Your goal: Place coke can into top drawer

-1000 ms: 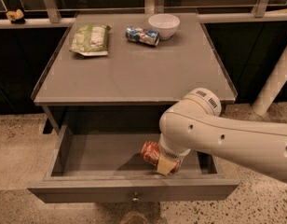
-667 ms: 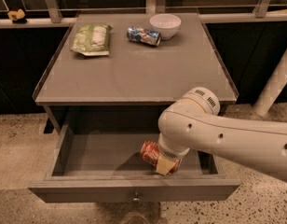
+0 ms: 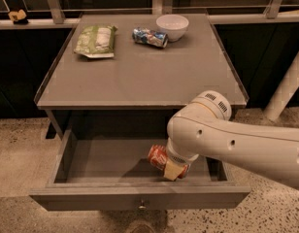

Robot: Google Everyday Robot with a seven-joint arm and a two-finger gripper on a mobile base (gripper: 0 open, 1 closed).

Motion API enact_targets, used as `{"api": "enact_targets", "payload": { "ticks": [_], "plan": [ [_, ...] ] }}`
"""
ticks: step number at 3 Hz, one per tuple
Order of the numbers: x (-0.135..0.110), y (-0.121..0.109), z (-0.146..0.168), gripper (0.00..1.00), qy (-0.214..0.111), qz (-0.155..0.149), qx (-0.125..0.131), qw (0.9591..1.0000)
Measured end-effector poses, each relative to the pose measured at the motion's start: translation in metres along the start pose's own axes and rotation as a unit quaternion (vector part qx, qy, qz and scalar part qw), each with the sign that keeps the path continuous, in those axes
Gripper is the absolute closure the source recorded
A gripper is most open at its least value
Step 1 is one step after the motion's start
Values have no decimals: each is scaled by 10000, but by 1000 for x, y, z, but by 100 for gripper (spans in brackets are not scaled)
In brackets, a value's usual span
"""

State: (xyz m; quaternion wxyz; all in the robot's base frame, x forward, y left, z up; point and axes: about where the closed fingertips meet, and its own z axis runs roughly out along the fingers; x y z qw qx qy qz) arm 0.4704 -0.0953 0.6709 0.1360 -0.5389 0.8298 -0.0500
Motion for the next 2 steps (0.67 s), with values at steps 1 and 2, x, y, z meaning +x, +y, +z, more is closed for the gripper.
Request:
{"api": "enact_targets", "payload": {
  "ticks": [1, 2],
  "plan": [
    [-1, -15, 7, 100, -79, 44, 306, 9995],
    [-6, -33, 19, 100, -146, 33, 559, 9983]
  ]
}}
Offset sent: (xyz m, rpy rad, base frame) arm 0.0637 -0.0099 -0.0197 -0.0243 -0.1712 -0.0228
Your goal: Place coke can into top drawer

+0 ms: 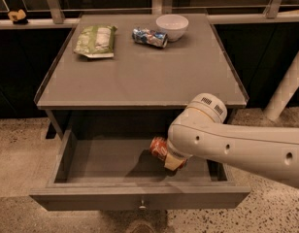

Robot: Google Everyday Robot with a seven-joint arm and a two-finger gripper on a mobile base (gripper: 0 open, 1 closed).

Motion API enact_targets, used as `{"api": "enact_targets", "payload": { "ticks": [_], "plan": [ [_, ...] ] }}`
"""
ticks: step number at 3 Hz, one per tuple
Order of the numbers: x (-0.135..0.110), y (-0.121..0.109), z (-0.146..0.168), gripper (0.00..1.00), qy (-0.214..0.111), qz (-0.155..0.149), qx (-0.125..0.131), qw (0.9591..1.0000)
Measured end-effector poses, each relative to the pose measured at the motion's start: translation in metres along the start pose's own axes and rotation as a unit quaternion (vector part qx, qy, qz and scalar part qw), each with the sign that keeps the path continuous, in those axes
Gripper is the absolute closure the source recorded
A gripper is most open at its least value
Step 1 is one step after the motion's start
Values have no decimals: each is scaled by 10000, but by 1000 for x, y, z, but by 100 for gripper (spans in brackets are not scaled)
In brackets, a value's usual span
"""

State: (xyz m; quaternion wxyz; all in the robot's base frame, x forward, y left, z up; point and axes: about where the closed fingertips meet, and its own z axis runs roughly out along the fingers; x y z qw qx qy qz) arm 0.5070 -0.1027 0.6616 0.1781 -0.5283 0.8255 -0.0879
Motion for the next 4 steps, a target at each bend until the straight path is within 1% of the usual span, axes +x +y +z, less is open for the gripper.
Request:
{"api": "enact_targets", "payload": {
  "ticks": [1, 3, 4],
  "plan": [
    [-3, 0, 13, 100, -39, -102, -9, 9999],
    [-2, 26, 40, 100, 14, -342, -289, 9990],
    [-3, 33, 52, 100, 63, -391, -397, 9984]
  ]
}}
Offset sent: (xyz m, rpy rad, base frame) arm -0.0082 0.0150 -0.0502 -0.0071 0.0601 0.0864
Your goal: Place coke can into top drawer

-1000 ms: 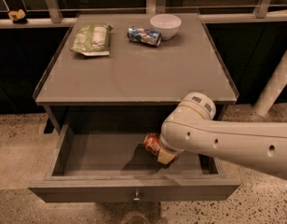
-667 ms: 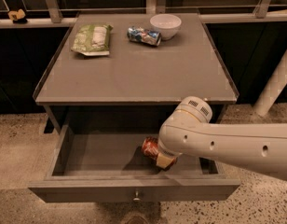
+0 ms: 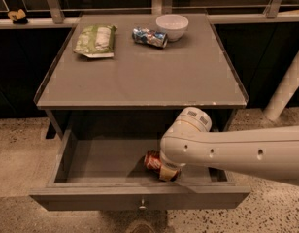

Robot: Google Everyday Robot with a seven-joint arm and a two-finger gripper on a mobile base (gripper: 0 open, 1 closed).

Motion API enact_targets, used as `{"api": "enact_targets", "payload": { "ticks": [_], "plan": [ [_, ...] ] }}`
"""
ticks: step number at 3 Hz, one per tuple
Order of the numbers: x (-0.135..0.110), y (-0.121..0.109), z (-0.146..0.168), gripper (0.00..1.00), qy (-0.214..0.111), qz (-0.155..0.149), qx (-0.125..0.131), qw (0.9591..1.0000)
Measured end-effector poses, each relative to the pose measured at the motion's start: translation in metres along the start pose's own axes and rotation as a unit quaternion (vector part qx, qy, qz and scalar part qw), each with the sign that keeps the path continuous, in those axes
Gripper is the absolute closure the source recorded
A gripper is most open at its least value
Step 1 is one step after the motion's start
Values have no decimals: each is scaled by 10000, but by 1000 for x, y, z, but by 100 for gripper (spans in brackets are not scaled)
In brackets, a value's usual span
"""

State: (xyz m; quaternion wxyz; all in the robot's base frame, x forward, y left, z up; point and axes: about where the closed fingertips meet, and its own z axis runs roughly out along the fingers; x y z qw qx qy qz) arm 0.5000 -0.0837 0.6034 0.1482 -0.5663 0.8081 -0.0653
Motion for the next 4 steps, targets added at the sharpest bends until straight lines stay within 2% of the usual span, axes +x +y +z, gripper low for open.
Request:
{"api": "enact_targets", "payload": {
  "ticks": [1, 4],
  "plan": [
    [0, 0, 0, 81, 0, 0, 0, 10000],
    [0, 0, 0, 11, 0, 0, 0, 10000]
  ]
}}
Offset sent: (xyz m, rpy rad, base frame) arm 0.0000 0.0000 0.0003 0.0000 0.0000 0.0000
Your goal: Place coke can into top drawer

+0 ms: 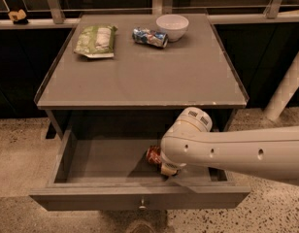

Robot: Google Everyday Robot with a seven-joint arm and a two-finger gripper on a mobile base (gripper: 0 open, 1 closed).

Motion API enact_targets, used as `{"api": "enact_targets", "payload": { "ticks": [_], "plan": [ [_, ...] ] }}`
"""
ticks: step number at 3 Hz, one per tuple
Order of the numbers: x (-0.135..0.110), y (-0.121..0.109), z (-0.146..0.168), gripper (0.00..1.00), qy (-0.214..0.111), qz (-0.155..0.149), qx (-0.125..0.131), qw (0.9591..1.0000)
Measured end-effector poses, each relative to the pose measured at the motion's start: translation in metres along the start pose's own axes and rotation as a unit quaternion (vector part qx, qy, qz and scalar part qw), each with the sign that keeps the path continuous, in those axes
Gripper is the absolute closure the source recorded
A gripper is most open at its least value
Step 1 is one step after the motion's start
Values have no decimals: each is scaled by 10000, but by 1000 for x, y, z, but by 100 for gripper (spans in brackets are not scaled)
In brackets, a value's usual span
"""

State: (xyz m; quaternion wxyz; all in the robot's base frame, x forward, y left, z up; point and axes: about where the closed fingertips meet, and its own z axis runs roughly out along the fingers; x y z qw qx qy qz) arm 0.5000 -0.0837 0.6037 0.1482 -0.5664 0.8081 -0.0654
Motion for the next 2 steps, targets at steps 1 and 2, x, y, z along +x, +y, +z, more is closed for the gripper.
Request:
{"api": "enact_targets", "payload": {
  "ticks": [1, 2],
  "plan": [
    [0, 0, 0, 0, 0, 0, 0, 10000],
    [0, 0, 0, 0, 0, 0, 0, 10000]
  ]
}}
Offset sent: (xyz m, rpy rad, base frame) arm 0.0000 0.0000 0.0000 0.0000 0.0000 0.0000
